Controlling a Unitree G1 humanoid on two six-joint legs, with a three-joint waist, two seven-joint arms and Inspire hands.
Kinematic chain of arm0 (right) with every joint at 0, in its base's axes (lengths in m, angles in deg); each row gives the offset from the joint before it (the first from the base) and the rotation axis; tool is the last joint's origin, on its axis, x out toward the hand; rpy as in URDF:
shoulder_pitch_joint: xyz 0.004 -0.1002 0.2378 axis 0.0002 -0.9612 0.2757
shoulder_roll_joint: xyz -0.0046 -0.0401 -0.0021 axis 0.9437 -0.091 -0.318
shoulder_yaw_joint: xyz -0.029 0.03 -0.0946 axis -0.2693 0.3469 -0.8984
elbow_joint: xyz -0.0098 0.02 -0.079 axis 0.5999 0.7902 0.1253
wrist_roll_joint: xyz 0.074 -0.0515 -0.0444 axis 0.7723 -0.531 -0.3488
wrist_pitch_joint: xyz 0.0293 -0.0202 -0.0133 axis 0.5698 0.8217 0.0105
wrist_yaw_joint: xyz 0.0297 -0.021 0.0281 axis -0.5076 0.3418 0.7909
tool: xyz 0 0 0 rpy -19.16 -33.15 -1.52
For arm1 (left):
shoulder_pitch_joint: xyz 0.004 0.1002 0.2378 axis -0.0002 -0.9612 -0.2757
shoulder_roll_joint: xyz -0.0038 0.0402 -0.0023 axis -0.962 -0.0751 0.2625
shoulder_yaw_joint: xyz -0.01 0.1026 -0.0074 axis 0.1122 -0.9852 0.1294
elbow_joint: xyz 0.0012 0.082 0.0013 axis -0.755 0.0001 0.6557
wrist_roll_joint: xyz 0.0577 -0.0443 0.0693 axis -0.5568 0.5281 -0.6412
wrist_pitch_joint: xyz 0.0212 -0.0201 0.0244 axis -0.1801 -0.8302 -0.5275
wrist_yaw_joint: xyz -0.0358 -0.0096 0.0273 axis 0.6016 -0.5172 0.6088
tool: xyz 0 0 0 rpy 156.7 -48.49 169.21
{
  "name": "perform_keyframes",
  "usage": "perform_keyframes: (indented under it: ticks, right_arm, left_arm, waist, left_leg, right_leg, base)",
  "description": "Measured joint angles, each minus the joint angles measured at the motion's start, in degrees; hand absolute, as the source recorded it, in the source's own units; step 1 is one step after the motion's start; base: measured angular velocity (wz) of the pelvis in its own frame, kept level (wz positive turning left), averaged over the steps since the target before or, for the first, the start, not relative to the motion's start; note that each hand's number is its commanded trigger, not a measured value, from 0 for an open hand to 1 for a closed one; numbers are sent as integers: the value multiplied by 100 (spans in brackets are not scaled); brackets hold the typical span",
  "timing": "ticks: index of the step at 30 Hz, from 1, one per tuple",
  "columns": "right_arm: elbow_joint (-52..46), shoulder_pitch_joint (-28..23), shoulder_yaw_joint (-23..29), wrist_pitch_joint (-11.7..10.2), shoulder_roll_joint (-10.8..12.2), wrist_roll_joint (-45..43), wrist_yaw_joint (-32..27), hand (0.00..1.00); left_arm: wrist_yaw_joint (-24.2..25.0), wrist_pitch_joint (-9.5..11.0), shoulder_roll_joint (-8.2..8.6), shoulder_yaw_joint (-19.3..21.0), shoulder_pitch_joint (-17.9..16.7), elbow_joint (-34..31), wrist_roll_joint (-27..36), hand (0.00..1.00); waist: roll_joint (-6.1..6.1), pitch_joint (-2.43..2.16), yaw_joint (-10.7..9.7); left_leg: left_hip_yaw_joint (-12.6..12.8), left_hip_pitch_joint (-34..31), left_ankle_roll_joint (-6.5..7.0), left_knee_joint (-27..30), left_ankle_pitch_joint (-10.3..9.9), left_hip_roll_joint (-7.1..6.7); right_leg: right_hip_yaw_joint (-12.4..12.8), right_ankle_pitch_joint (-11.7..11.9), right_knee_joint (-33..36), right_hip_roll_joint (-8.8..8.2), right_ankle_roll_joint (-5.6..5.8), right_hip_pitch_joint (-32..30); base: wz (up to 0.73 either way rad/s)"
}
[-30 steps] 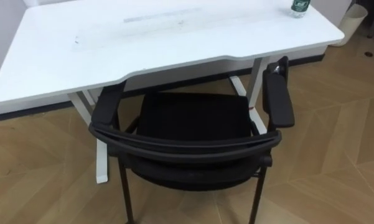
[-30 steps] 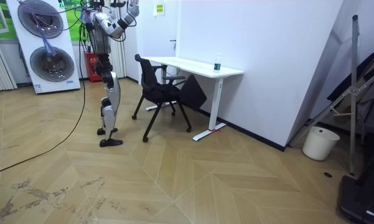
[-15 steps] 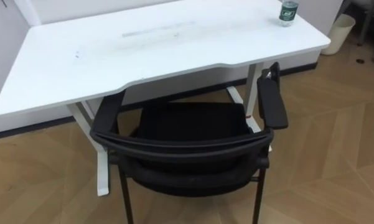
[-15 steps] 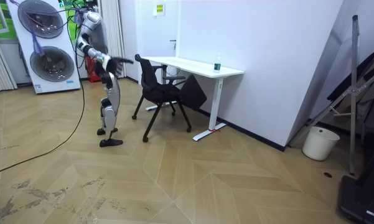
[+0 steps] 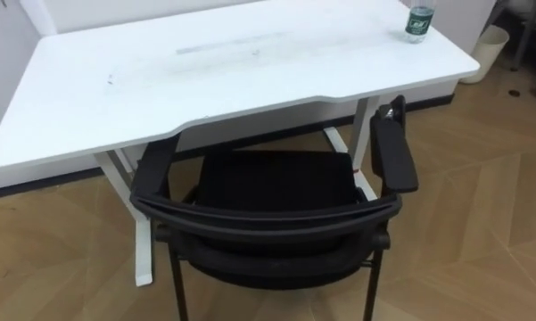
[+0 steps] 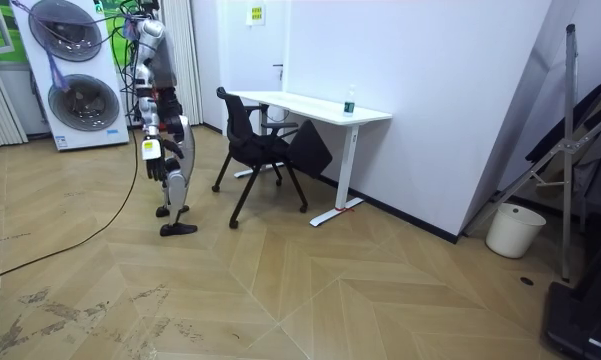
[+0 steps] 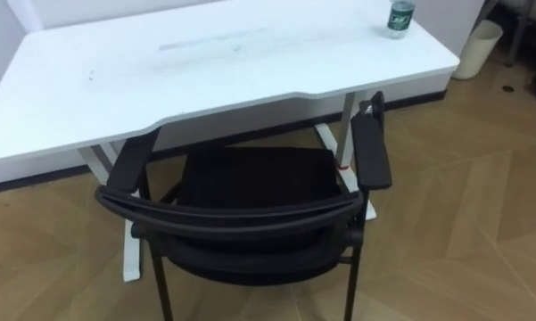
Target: Push chair
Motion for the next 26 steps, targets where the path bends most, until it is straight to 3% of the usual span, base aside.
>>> perform_keyframes:
  ticks: [2,7,11,13,18,26]
  right_arm:
    - [126,368,-289,144,-2,73,154,0]
    - [151,1017,-725,391,-8,108,434,0]
    - [152,1203,-739,469,81,498,652,0]
    - [151,1212,-817,470,141,626,767,0]
    - [157,1221,-1084,505,194,882,1063,0]
    - [295,1234,-1116,512,231,1032,1553,0]
  left_arm:
    - [276,-240,16,-250,385,89,-170,0]
    - [738,-574,26,-907,931,-174,-535,0]
    - [1102,-729,64,-978,1112,-383,-694,0]
    - [1205,-765,99,-1015,1135,-510,-827,0]
    - [1483,-762,110,-1361,1206,-568,-879,0]
    - [1919,-711,78,-1283,1273,-415,-815,0]
  waist:
    - [-33,19,-17]
    - [-129,56,-61]
    - [-163,71,-58]
    - [-182,116,-64]
    - [-205,130,-63]
    - [-235,143,-52]
  left_leg:
    - [1,-1,2,10,1,-3]
    - [-50,-112,1,9,1,-7]
    - [-49,-187,0,8,2,-6]
    - [-49,-206,-1,9,3,-7]
    - [-34,-198,-1,2,3,-9]
    - [-4,-181,-1,-4,2,-6]
  right_leg:
    - [11,8,-5,10,-10,-2]
    - [-82,15,-16,10,-20,-73]
    - [-107,21,-116,22,-24,-101]
    - [-130,26,-114,22,-31,-122]
    - [-175,27,-115,21,-32,-141]
    - [-174,27,-127,23,-31,-140]
  base:
    - [-2]
    - [5]
    - [2]
    - [6]
    - [-1]
    - [-2]
